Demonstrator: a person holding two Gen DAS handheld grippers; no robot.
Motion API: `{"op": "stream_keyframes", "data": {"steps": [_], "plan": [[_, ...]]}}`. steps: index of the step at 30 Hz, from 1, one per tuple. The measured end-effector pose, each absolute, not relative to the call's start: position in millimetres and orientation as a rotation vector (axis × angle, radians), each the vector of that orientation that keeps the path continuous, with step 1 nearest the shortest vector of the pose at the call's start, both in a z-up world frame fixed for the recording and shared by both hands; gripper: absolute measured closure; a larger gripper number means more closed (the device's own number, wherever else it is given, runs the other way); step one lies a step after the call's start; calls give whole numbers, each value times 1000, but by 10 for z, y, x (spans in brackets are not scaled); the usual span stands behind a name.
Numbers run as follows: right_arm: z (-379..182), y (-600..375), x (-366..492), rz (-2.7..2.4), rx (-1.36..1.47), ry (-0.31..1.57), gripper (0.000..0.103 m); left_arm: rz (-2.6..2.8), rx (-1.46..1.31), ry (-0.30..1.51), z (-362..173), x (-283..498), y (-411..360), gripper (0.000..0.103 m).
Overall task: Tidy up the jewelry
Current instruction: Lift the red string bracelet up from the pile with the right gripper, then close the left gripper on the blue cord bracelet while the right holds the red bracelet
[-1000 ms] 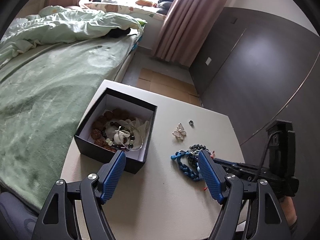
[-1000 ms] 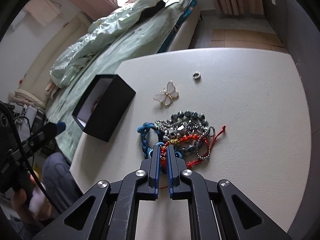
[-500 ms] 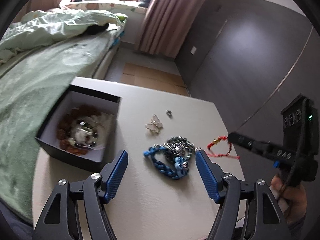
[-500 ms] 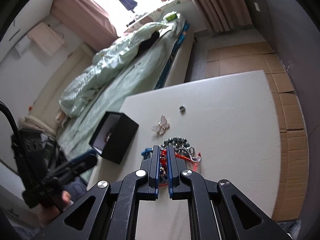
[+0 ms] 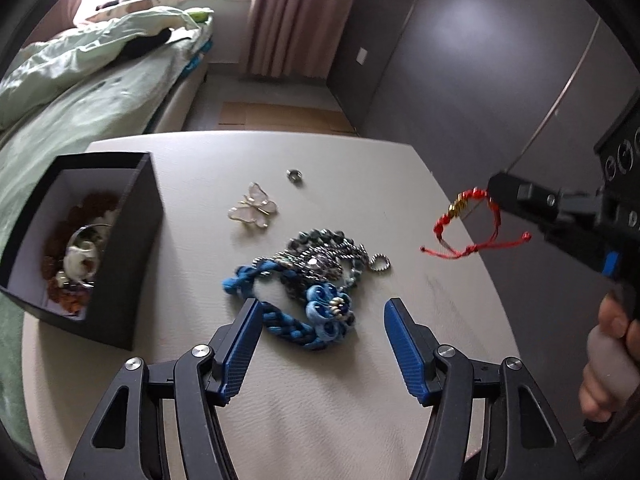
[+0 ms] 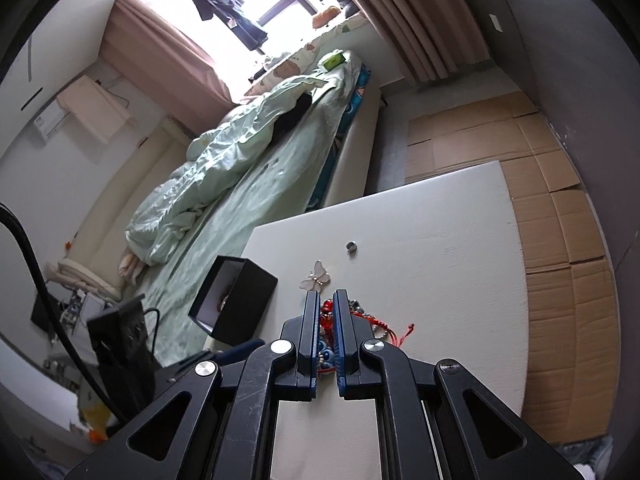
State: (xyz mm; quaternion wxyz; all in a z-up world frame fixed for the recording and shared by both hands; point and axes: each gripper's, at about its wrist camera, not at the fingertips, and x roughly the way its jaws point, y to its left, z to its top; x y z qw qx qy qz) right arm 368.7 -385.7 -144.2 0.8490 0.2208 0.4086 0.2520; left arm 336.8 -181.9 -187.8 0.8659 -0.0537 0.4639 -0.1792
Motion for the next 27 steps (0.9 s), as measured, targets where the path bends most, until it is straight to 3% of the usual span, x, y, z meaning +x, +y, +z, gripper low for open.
{"op": "stream_keyframes", "data": {"steps": [4, 6, 7, 8, 9, 27], "plan": [[-1458, -3868, 3700, 525, 469, 866, 95, -381, -62, 989, -1993, 3387, -1939, 39], [-1474, -3851, 3712, 524, 466, 870, 95, -376, -43, 990, -2048, 3388, -1978, 55], [-1486, -3839, 3718, 523, 463, 874, 95, -368, -21, 977, -2061, 3379, -1997, 56], [-1506, -3815, 3732, 519, 457, 883, 95, -360, -1, 969, -2059, 3374, -2013, 64], [-1520, -3796, 3735, 517, 451, 888, 95, -353, 21, 971, -2067, 3380, -2033, 79], [-1444, -3447, 3724, 594, 384, 878, 95, -298, -94, 882, -1335, 3395, -1516, 84]]}}
